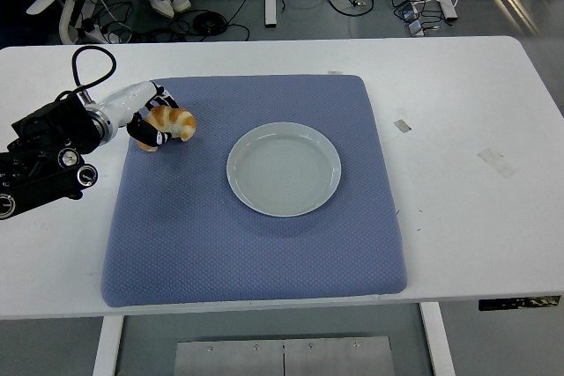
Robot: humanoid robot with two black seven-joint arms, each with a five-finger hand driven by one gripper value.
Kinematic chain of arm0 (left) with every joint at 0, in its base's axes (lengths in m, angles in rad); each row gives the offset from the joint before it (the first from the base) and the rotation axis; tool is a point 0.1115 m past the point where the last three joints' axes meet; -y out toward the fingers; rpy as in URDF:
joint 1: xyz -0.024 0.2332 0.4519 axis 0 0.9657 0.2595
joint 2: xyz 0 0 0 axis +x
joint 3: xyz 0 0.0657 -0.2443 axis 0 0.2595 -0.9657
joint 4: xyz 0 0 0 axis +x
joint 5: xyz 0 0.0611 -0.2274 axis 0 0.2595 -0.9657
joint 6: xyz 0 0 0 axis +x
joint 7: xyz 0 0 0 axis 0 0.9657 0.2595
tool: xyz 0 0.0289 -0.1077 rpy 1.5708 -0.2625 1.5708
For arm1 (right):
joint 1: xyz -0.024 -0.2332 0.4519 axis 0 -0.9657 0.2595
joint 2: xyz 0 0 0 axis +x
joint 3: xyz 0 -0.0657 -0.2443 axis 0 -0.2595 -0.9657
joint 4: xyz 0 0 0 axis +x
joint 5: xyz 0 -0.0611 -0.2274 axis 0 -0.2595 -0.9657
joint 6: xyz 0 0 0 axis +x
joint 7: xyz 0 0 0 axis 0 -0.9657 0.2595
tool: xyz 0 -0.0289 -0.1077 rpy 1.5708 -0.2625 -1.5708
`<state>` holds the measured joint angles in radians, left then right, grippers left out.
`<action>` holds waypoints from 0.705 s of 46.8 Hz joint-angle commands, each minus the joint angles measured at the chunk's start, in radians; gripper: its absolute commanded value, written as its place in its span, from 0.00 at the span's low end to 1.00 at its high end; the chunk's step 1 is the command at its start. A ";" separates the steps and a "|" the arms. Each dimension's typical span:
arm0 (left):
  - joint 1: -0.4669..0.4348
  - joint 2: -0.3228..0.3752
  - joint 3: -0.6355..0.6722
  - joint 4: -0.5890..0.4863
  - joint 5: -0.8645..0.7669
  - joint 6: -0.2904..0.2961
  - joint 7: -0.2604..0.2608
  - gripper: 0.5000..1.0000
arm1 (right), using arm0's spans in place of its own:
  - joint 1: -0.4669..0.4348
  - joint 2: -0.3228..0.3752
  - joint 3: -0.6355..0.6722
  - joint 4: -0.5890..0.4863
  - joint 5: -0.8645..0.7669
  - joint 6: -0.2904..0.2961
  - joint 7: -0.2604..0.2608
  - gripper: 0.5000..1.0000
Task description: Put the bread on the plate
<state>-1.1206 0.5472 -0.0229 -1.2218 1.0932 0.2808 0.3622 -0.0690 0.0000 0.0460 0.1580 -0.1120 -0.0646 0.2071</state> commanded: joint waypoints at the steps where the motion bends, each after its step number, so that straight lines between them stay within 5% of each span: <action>1: -0.007 0.000 -0.003 -0.007 0.005 0.000 0.000 0.09 | 0.000 0.000 0.000 0.000 0.000 0.000 0.000 1.00; 33: -0.074 -0.062 -0.023 -0.150 0.125 -0.003 0.000 0.09 | 0.000 0.000 0.000 0.000 0.000 0.000 0.000 1.00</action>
<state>-1.1944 0.5018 -0.0464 -1.3706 1.2121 0.2781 0.3626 -0.0690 0.0000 0.0460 0.1580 -0.1120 -0.0643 0.2071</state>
